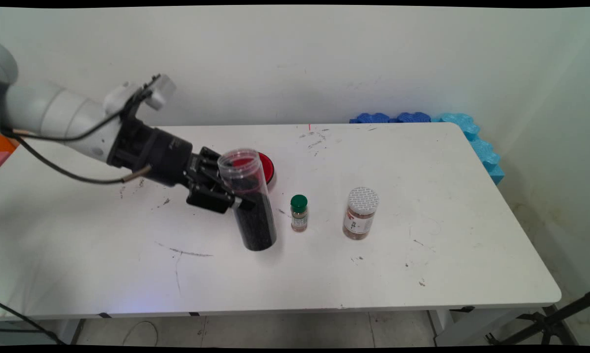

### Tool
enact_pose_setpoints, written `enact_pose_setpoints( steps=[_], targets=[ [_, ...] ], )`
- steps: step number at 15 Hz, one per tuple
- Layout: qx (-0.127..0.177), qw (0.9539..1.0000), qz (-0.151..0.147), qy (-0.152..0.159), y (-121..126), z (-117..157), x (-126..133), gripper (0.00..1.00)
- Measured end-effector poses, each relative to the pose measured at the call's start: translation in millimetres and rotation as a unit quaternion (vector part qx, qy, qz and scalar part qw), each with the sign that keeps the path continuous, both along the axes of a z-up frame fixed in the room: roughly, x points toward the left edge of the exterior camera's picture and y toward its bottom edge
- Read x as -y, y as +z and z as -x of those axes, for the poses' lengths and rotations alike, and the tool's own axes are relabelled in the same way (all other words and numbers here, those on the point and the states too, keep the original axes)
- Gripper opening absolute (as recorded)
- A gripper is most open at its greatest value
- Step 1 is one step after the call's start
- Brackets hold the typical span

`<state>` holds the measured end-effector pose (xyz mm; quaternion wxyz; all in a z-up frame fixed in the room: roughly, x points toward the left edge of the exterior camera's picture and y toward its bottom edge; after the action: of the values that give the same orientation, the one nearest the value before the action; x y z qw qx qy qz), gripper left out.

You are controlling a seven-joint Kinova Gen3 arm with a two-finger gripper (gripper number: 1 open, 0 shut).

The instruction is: Pour the black seasoning powder in the red bowl

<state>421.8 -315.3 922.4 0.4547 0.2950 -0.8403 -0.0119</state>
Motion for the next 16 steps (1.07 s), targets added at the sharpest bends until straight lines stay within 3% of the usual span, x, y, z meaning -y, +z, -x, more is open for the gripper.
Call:
enact_pose_setpoints(
  steps=[6, 9, 16],
  targets=[
    [-0.022, 0.9982, -0.044, 0.033, 32.5, -0.5, 8.3, 0.0],
    [-0.04, 0.9948, -0.073, 0.058, 46.0, 0.2, 17.9, 0.0],
    [-0.043, 0.9845, -0.116, 0.124, 57.5, -7.6, 41.8, 0.0]
  ],
)
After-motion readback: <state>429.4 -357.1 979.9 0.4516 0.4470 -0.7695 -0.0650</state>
